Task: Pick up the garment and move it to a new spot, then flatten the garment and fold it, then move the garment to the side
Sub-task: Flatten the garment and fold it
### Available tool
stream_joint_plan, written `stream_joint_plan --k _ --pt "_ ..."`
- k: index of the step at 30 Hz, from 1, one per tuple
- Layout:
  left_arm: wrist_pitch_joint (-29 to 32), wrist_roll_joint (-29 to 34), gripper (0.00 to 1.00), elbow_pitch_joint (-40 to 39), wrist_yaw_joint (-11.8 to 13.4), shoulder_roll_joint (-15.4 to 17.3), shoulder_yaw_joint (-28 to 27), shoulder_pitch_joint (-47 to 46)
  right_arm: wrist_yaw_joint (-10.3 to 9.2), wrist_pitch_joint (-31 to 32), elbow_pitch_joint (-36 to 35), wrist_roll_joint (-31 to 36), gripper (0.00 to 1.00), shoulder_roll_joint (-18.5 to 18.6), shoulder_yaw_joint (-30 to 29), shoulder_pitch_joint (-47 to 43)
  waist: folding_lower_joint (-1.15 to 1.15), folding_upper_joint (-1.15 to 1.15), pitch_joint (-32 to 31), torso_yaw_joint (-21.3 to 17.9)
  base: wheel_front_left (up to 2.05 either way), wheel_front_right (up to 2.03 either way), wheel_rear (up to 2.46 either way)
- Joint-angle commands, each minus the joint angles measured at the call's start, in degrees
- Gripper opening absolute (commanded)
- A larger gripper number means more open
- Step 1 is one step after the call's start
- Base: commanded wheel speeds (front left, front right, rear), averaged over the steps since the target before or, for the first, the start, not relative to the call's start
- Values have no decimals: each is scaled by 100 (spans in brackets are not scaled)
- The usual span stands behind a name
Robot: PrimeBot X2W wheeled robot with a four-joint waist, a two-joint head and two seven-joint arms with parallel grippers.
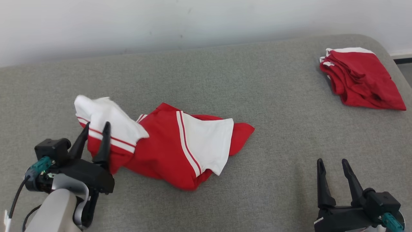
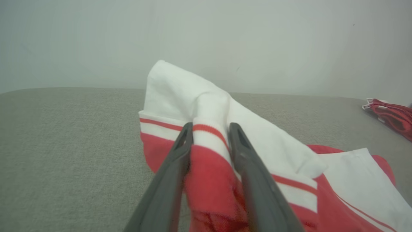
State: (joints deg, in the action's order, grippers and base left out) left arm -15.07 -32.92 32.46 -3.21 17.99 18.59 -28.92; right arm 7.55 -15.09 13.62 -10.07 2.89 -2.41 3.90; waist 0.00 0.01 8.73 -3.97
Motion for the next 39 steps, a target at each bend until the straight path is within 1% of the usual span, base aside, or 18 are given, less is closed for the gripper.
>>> stream_joint_plan --k 1,4,5,6,9,13,19,22,26,32,35,39 --pt "-9 130 100 -137 -15 -20 -144 123 -15 -7 5 -29 100 -1 -5 -71 0 -1 -91 70 0 0 0" --pt "-7 389 100 -503 -8 -61 -572 413 -15 -7 17 -22 100 -1 -11 -116 0 -1 -254 165 0 0 0" --pt "-7 389 100 -503 -8 -61 -572 413 -15 -7 17 -22 100 -1 -11 -116 0 -1 -254 165 0 0 0" --pt "-6 464 100 -638 -5 -66 -734 511 -15 -7 19 -12 100 -2 -10 -138 0 -1 -309 198 0 0 0" --pt "-6 732 100 -1101 -26 -112 -1171 878 -15 -6 28 14 100 0 -17 -189 0 -1 -450 297 0 0 0" --pt "-5 1120 100 -1792 1 -241 -1526 1506 -15 -6 49 18 100 -2 -28 -258 0 -1 -589 443 0 0 0" --pt "-5 1526 100 -2584 -22 -626 -1837 2394 -15 -6 48 -59 100 -1 54 -360 0 -1 -622 590 0 0 0" --pt "-6 1683 100 -2706 -77 -834 -1888 2693 -15 -6 83 -92 100 -1 76 -403 0 -1 -639 638 0 0 0" --pt "-6 1861 100 -2722 -160 -976 -1925 2821 -15 -6 102 -73 100 -1 71 -413 0 -1 -659 680 0 0 0" --pt "-6 2028 100 -2685 -275 -1061 -1979 2769 -16 -6 181 -23 100 0 88 -388 0 -1 -745 707 0 0 0" --pt "-6 2077 100 -2648 -315 -1091 -1962 2741 -16 -6 251 -1 100 48 223 -320 0 -1 -780 753 0 0 0" --pt "-6 2122 100 -2599 -354 -1152 -1911 2709 -16 61 423 19 100 187 420 -18 0 -1 -764 875 0 0 0"
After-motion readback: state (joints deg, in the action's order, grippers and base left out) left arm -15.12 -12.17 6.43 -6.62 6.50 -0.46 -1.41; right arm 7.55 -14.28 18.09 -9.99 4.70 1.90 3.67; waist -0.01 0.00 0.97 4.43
